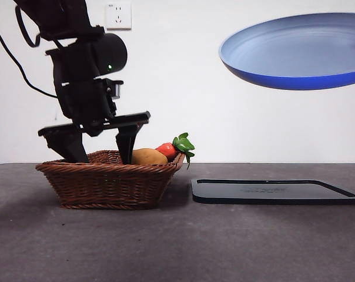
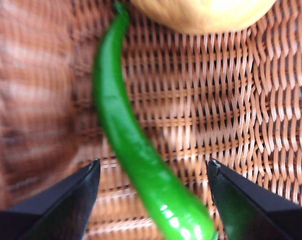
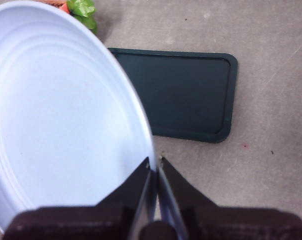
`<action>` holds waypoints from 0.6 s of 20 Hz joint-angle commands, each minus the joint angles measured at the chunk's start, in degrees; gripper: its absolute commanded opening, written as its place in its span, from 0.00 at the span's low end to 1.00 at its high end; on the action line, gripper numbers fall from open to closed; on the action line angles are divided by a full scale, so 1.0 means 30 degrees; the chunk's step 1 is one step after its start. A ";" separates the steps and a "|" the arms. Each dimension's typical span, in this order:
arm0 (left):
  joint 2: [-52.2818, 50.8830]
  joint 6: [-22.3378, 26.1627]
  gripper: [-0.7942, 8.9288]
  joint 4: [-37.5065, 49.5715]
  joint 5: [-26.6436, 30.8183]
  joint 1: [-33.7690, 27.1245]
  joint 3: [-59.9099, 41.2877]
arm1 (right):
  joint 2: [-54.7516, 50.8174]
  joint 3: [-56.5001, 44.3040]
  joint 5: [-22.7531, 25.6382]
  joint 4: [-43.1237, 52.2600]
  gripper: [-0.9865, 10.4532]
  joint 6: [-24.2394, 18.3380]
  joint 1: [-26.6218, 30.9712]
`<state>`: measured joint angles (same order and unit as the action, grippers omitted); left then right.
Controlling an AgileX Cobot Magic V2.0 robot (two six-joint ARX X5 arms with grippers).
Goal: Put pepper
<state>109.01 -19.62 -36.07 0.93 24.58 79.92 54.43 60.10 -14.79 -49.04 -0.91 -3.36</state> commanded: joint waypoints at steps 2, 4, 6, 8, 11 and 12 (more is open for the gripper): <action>0.0758 -0.0648 0.46 0.0444 0.0080 0.0379 0.0401 | 0.0066 0.0386 -0.0087 0.0262 0.09 -0.0095 -0.0029; 0.0962 -0.0947 0.45 0.0328 0.0102 0.0444 0.0393 | 0.0066 0.0386 -0.0087 0.0262 0.09 -0.0095 -0.0029; 0.1173 -0.1137 0.44 0.0044 0.0051 0.0466 0.0393 | 0.0066 0.0386 -0.0087 0.0262 0.09 -0.0095 -0.0029; 0.1217 -0.1129 0.44 0.0000 0.0124 0.0554 0.0393 | 0.0066 0.0386 -0.0087 0.0262 0.09 -0.0102 -0.0029; 0.1209 -0.1188 0.34 -0.0299 0.0138 0.0576 0.0393 | 0.0066 0.0386 -0.0095 0.0270 0.09 -0.0160 -0.0029; 0.1209 -0.1464 0.31 -0.0444 0.0138 0.0576 0.0393 | 0.0066 0.0386 -0.0095 0.0270 0.09 -0.0160 -0.0029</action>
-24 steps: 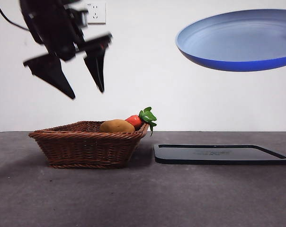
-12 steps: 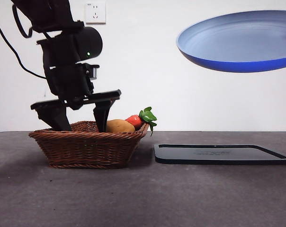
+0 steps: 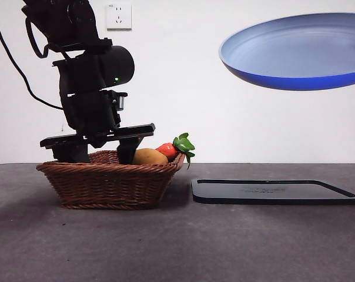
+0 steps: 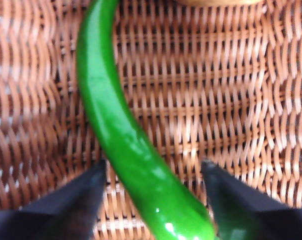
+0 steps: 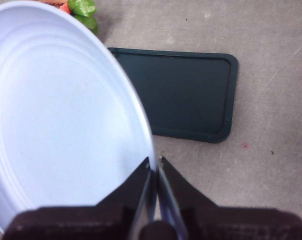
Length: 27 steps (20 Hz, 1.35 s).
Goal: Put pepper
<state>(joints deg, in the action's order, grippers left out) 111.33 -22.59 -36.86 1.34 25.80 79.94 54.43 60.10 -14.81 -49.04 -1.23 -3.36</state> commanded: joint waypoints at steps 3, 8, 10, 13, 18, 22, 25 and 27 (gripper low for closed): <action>0.0430 -0.1625 0.23 -0.0328 -0.0240 0.0160 0.0386 | 0.0066 0.0386 -0.0087 0.0270 0.09 -0.0058 -0.0029; 0.0204 -0.3847 0.21 -0.0299 -0.0576 0.0146 0.0386 | 0.0066 0.0386 -0.0087 0.0262 0.09 -0.0117 -0.0029; 0.0015 -0.4510 0.21 -0.0313 -0.0590 0.0146 0.0386 | 0.0066 0.0386 -0.0087 0.0262 0.09 -0.0117 -0.0029; -0.0466 -0.4619 0.21 -0.0379 -0.0612 0.0146 0.0393 | 0.0066 0.0386 -0.0087 0.0262 0.09 -0.0117 -0.0029; -0.1887 -0.4605 0.21 -0.0838 -0.1020 0.0146 0.0393 | 0.0102 0.0386 -0.0095 0.0255 0.09 -0.0102 -0.0029; -0.3526 -0.4233 0.21 -0.1457 -0.1035 0.0146 0.0393 | 0.0393 0.0386 -0.0102 0.0197 0.09 -0.0022 -0.0029; -0.4896 -0.3730 0.21 -0.1479 -0.1384 0.0306 0.0393 | 0.1188 0.0386 -0.0561 0.0197 0.09 0.0255 -0.0051; -0.5748 -0.3155 0.21 -0.1311 -0.2098 0.0619 0.0393 | 0.2120 0.0386 -0.1494 0.0219 0.09 0.0503 -0.0080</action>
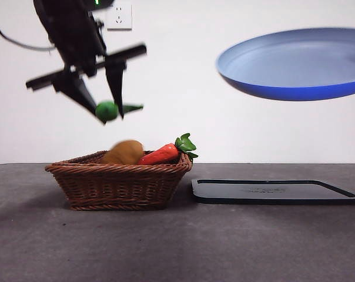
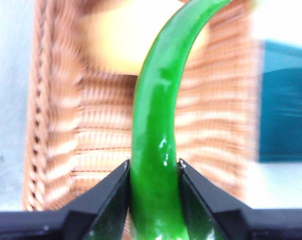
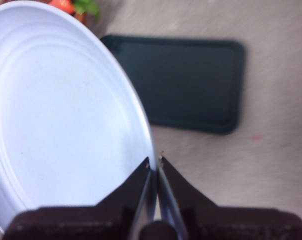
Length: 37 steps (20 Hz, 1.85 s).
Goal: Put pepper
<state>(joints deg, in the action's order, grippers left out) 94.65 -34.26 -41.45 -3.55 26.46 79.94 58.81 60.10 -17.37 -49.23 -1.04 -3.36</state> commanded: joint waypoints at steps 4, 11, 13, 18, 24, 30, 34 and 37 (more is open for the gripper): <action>-0.1260 0.1581 0.21 0.0335 -0.1545 0.1705 0.0393 | 0.2790 0.0386 -0.0750 0.0634 0.09 0.1224 -0.0765; -0.0984 0.3016 0.21 0.1282 -0.1821 0.5530 0.0386 | 0.5260 0.0386 -0.0758 0.1945 0.09 0.3249 -0.2878; -0.0641 0.3548 0.21 0.1537 -0.1202 0.6360 0.0386 | 0.5406 0.0386 -0.0750 0.2215 0.09 0.3672 -0.3453; 0.0393 0.4510 0.21 0.1297 0.0168 0.7147 0.0364 | 0.5399 0.0386 -0.0765 0.2280 0.09 0.4058 -0.3840; 0.0947 0.5085 0.26 0.1122 0.0175 0.7176 0.0364 | 0.5399 0.0386 -0.1676 0.2259 0.09 0.4058 -0.3840; 0.0940 0.5085 0.31 0.1151 -0.0255 0.7206 0.0364 | 0.5399 0.0386 -0.1719 0.2208 0.09 0.4058 -0.3840; 0.0510 0.5268 0.33 0.0991 -0.1370 0.7198 0.0372 | 0.5399 0.0386 -0.1705 0.1894 0.09 0.4044 -0.3832; -0.0459 0.5938 0.34 0.0780 -0.1348 0.7191 0.0372 | 0.5399 0.0386 -0.1690 0.1785 0.09 0.4044 -0.3818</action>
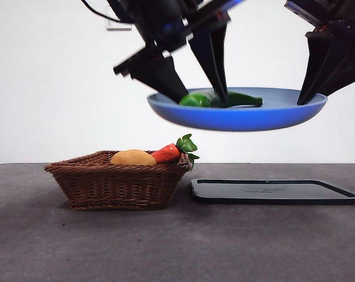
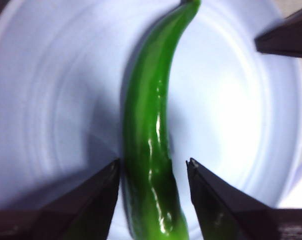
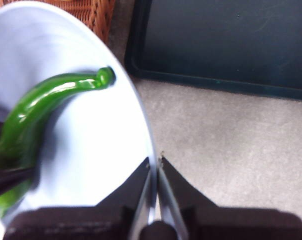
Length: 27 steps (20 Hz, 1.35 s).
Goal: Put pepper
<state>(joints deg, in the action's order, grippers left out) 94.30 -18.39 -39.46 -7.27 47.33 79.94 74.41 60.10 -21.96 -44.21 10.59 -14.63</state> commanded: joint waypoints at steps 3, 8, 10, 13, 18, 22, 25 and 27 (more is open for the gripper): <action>-0.1399 0.1013 0.34 -0.0364 -0.0080 0.0131 0.0372 | 0.0197 0.0386 -0.0146 0.0117 0.09 0.0175 -0.0051; -0.4095 0.1727 0.33 -0.0940 -0.0058 0.0066 0.0372 | 0.0204 0.0386 0.0481 0.0816 0.09 0.0576 0.0415; -0.5442 0.1821 0.33 -0.0954 -0.0058 0.0066 0.0372 | 0.0262 0.0386 0.0423 0.1639 0.09 0.1064 0.1166; -0.7315 0.1880 0.33 -0.0969 -0.0044 0.0066 0.0372 | 0.0867 0.0386 0.0423 0.2652 0.09 0.1676 0.2484; -0.9581 0.2084 0.33 -0.1275 -0.0036 0.0066 0.0372 | 0.3701 0.0386 0.0328 0.5348 0.09 0.2776 0.4320; -1.0163 0.2157 0.33 -0.1967 0.0423 0.0066 0.0372 | 0.6339 0.0401 0.0240 0.7409 0.09 0.3344 0.5238; -1.0156 0.2149 0.33 -0.2186 0.0576 0.0066 0.0372 | 0.8102 0.0408 -0.0729 0.8896 0.09 0.4029 0.5646; -1.0156 0.2149 0.33 -0.2193 0.0962 0.0066 0.0372 | 0.8990 0.0423 -0.0750 0.9602 0.09 0.4189 0.5712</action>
<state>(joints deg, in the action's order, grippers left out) 63.40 -12.62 -46.33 -4.67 47.27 79.94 100.55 60.12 -23.55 -16.27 22.11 2.50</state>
